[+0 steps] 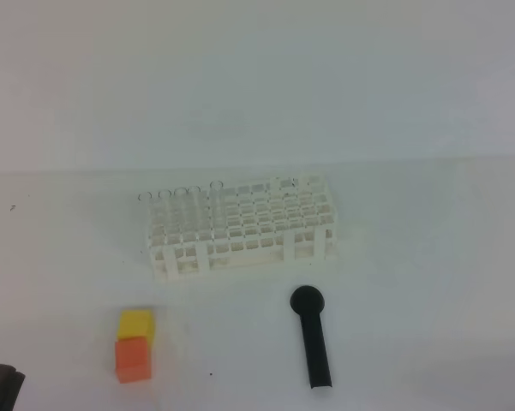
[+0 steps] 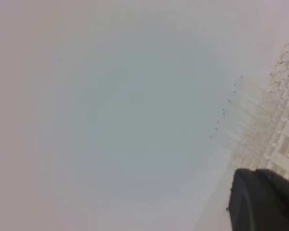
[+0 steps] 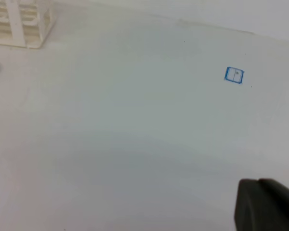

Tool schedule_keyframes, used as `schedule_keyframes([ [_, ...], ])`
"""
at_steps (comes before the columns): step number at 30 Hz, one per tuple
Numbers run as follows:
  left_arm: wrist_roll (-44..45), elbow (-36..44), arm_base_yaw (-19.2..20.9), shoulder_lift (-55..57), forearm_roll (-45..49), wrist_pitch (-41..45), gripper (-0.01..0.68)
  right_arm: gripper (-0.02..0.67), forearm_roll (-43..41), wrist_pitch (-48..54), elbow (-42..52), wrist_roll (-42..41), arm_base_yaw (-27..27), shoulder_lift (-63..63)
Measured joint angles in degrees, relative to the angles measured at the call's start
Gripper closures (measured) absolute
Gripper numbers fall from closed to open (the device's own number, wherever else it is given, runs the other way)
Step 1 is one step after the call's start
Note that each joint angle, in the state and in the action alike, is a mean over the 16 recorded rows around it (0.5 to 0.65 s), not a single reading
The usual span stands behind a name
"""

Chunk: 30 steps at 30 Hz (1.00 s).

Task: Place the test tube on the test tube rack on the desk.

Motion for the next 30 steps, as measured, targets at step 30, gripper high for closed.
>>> schedule_keyframes([
  [30, -43.2, 0.0, 0.0, 0.0, -31.8, 5.1, 0.673, 0.650, 0.0, 0.0, 0.0, 0.1, 0.0, 0.0],
])
